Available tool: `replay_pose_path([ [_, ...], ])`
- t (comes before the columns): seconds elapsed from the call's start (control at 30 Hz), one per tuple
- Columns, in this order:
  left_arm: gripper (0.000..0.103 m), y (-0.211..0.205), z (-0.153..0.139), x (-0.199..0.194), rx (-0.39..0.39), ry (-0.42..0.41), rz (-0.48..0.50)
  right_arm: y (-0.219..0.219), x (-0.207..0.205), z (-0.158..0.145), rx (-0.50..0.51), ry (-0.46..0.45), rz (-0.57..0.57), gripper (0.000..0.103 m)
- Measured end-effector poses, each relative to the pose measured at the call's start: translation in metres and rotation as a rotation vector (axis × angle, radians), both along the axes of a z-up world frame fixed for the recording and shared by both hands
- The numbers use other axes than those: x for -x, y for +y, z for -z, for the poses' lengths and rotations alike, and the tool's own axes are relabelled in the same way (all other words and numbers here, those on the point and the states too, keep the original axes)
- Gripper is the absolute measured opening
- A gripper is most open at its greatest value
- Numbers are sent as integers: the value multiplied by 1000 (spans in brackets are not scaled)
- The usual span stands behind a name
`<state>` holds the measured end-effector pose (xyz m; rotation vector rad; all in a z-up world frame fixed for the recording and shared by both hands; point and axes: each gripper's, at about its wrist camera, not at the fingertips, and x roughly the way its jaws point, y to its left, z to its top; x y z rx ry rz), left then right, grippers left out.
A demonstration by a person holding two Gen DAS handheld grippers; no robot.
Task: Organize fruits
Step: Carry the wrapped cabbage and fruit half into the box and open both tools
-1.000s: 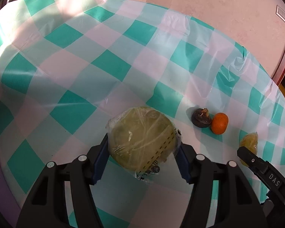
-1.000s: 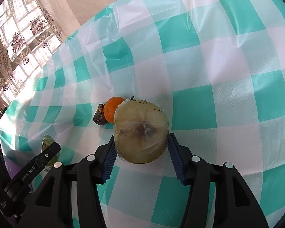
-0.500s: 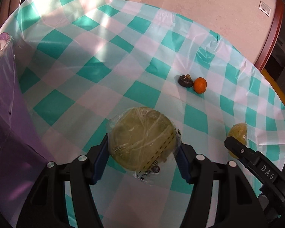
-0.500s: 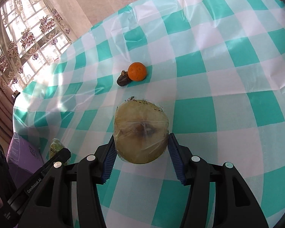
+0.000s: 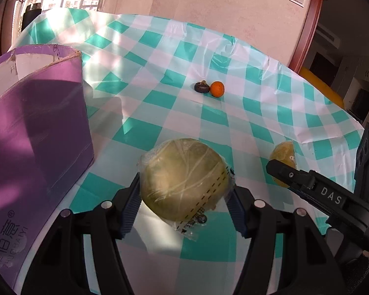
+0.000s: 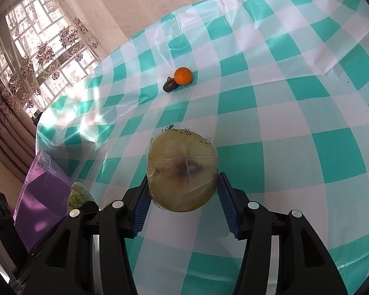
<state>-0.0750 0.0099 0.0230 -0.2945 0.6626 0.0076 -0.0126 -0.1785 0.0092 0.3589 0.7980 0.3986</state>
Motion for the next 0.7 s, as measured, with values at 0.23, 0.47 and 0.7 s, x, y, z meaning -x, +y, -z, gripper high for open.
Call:
replay_pose_path([
  [0.23,63,5,-7,28,4,-72,-13,9,23,-4,-13,-34,-40,52],
  [0.47,63,-1,-30,70,-37,-171,17,17,38,-11,-82,-46,-65,52],
  [0.7,63,28,-93,122,-85,-303,-42,63,62,-47,-64,-134,-192,52],
])
